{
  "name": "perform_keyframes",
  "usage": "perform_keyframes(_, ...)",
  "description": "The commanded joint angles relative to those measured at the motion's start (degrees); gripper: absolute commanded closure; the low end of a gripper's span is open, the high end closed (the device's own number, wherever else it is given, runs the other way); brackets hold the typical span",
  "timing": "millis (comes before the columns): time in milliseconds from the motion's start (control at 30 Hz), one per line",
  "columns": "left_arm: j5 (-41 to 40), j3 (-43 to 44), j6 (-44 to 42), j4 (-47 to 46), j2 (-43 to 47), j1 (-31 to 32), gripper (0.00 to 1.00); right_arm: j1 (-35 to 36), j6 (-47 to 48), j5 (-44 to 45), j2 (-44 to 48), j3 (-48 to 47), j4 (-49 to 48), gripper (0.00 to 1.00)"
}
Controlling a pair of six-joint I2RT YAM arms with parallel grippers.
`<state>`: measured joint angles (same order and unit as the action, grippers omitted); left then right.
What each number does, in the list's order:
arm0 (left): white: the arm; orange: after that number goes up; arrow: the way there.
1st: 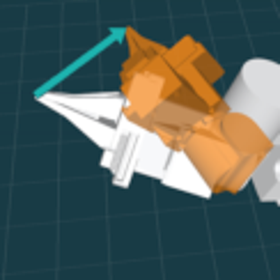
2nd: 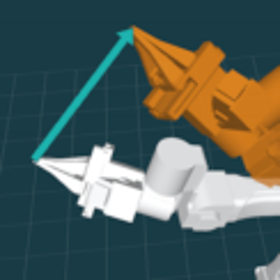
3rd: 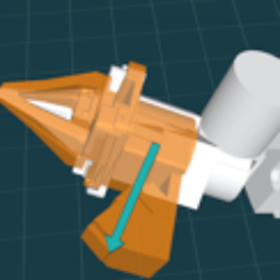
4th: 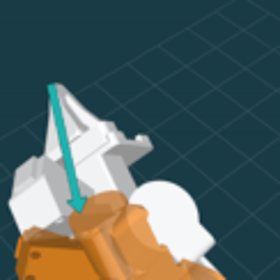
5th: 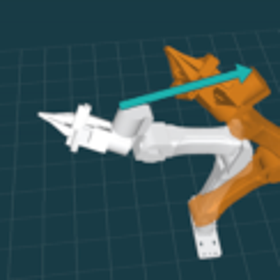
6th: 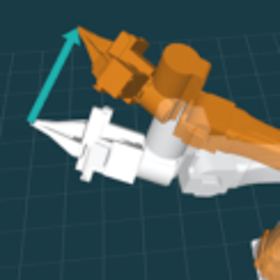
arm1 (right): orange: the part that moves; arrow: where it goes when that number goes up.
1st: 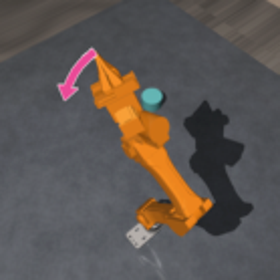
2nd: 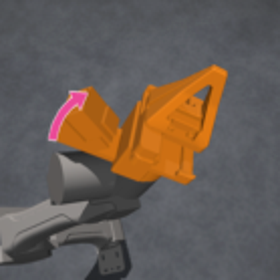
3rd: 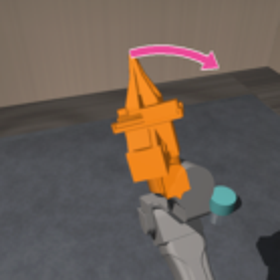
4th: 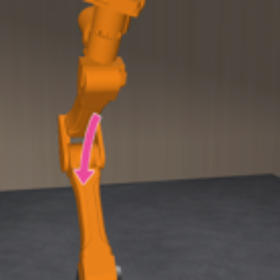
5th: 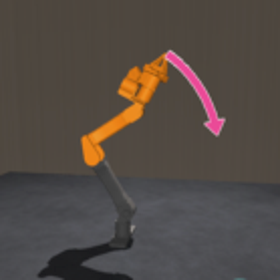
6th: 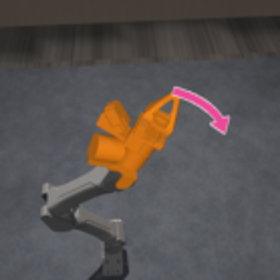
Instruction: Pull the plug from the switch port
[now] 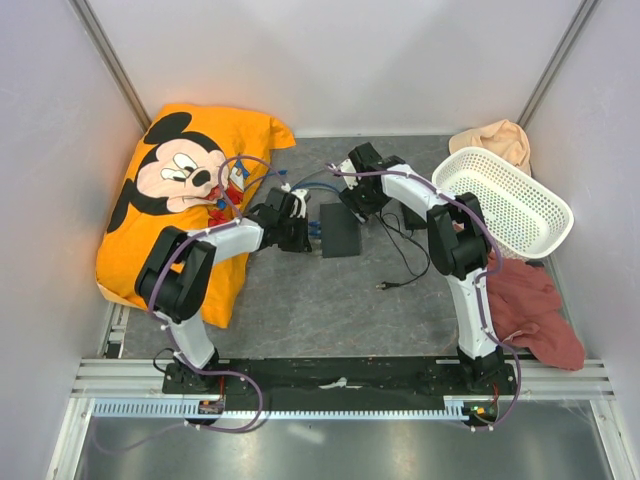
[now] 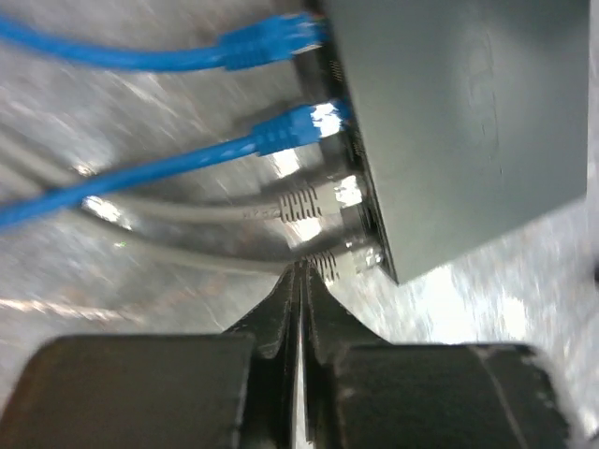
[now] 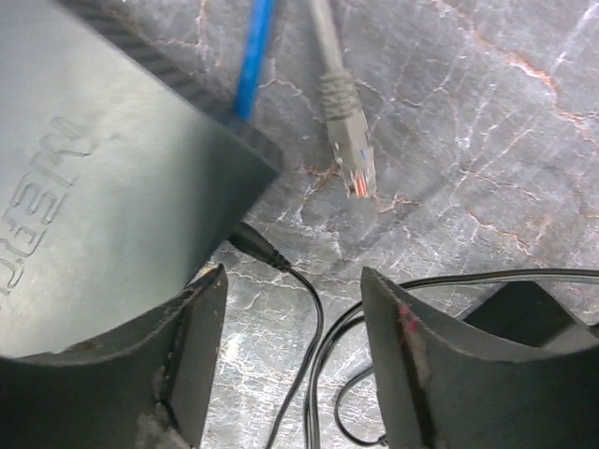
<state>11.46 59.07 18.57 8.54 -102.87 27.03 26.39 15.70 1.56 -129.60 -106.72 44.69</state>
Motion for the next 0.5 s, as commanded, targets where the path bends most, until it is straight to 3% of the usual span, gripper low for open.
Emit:
perform_keyframes(0,3.5,-0.5,-2.6,3.7,4.1,0.3,0.7,0.4,0.6,-3.3,3.5,1.2,-1.3,0.27)
perform_keyframes(67,4.0,0.5,-3.3,6.0,5.3,0.0,0.49,0.2,1.3,-3.2,4.5,1.2,0.0,0.22)
perform_keyframes(167,6.1,4.0,-3.6,8.8,7.3,-0.2,0.38,-1.3,1.8,-5.8,7.2,1.2,3.4,0.17)
perform_keyframes(367,12.5,9.6,-6.9,9.5,8.0,-0.9,0.25,-6.7,1.7,-11.4,9.6,1.3,5.5,0.14)
perform_keyframes(467,14.4,15.3,-11.8,11.7,5.8,-1.4,0.25,-9.3,3.5,-15.3,8.5,-2.8,7.0,0.14)
